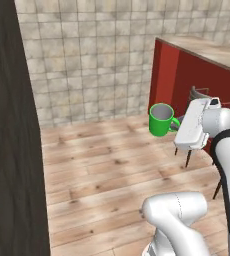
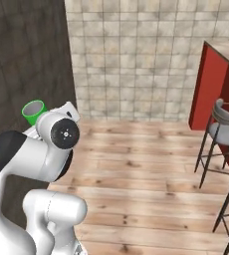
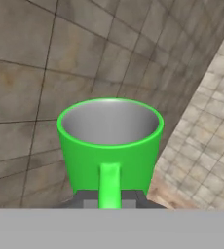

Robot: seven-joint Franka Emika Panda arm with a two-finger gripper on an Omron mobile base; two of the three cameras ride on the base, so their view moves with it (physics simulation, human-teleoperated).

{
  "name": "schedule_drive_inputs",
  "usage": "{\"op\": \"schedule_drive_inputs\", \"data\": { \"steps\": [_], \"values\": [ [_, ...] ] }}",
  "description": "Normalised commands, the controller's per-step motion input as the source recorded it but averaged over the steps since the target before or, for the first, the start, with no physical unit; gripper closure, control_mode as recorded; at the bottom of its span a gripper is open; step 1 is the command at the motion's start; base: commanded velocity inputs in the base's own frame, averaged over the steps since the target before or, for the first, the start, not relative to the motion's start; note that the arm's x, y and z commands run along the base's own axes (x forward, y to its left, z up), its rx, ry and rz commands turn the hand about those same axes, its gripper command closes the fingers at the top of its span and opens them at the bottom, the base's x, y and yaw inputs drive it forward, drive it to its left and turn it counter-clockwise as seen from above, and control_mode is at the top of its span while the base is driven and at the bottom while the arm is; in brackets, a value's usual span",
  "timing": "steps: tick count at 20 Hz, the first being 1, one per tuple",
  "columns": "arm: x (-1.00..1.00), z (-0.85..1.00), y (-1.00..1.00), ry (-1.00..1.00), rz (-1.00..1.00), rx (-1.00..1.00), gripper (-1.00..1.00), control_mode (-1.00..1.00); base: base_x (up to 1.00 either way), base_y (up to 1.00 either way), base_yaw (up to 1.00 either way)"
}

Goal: Open the cabinet directly in front. Then move the liquor and the mug to the dining counter with the jar on it.

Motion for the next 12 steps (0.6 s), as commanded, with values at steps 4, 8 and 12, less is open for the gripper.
{"op": "schedule_drive_inputs", "data": {
  "steps": [4, 8, 12],
  "values": [
    [0.0, 0.0, 0.0, 0.0, 0.0, 0.0, 1.0, 1.0, 1.0, 0.06, 0.0],
    [0.0, 0.0, 0.0, 0.0, 0.0, 0.0, 1.0, 1.0, 1.0, 0.02, -0.13],
    [0.0, 0.0, 0.0, 0.0, 0.0, 0.0, 1.0, 1.0, 1.0, 0.15, -0.34]
  ]
}}
